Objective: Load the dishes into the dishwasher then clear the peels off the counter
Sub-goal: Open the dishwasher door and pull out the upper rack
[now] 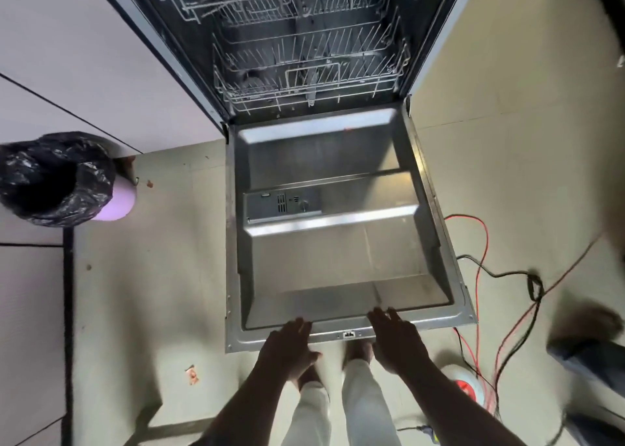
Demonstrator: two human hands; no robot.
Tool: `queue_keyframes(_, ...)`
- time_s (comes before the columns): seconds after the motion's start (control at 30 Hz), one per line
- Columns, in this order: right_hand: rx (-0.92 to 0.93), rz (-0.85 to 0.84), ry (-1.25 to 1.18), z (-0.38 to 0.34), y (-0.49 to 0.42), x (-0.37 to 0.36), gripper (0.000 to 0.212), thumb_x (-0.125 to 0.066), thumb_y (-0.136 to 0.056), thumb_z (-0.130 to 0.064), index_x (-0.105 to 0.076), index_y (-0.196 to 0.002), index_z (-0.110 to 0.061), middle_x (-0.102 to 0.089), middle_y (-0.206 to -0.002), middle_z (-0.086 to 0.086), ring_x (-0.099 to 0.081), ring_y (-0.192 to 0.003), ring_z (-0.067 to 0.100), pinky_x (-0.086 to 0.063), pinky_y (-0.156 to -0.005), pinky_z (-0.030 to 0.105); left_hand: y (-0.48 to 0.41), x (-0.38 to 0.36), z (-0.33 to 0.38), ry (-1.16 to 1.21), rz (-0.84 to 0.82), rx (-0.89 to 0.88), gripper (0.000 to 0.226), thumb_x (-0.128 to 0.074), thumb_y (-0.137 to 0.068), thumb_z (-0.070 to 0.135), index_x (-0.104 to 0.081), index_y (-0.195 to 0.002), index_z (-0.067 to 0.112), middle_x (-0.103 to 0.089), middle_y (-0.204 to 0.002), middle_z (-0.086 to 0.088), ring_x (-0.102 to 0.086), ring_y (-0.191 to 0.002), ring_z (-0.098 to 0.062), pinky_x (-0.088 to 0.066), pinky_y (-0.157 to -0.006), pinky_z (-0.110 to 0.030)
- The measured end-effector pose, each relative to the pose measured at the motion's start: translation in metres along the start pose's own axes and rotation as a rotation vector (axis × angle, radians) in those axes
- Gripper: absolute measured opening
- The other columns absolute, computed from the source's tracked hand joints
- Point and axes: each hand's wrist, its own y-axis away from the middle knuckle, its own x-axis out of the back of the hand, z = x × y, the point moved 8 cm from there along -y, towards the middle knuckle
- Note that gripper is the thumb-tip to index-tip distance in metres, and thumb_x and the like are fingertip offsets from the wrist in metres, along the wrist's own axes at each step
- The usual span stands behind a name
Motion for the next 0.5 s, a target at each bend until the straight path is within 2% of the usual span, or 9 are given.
queue_keyframes(0.2, 0.035, 0.009, 0.033, -0.001, -0.015, -0.020, 0.075, -0.092, -0.035, -0.011, -0.076, -0.108, -0.006, -0.073, -0.115, 0.011, -0.073, -0.098, 0.036, -0.061, -0.059, 0.050, -0.027, -0.028, -0.009, -0.039, -0.065, 0.007, 0.082, -0.046, -0.099, 0.058, -0.010, -0.161, 0.016, -0.006, -0.169, -0.008, -0.014, -0.154, -0.024, -0.027, -0.118, -0.042)
queue_keyframes(0.33, 0.032, 0.013, 0.060, 0.003, -0.028, -0.033, 0.076, -0.097, -0.028, -0.017, -0.079, -0.102, -0.009, -0.075, -0.110, 0.009, -0.075, -0.092, 0.034, -0.061, -0.058, 0.050, -0.045, -0.045, -0.015, -0.011, -0.121, 0.035, 0.084, -0.041, -0.100, 0.060, -0.004, -0.161, 0.017, 0.002, -0.169, -0.007, -0.006, -0.156, -0.024, -0.022, -0.121, -0.044)
queue_keyframes(0.5, 0.009, -0.027, 0.074, 0.007, -0.042, -0.041, 0.076, -0.099, -0.030, -0.018, -0.079, -0.102, -0.008, -0.075, -0.112, 0.011, -0.075, -0.093, 0.033, -0.060, -0.059, 0.054, -0.062, -0.054, -0.019, -0.024, -0.146, 0.038, 0.082, -0.039, -0.101, 0.059, -0.004, -0.161, 0.016, 0.003, -0.169, -0.008, -0.006, -0.156, -0.026, -0.024, -0.120, -0.046)
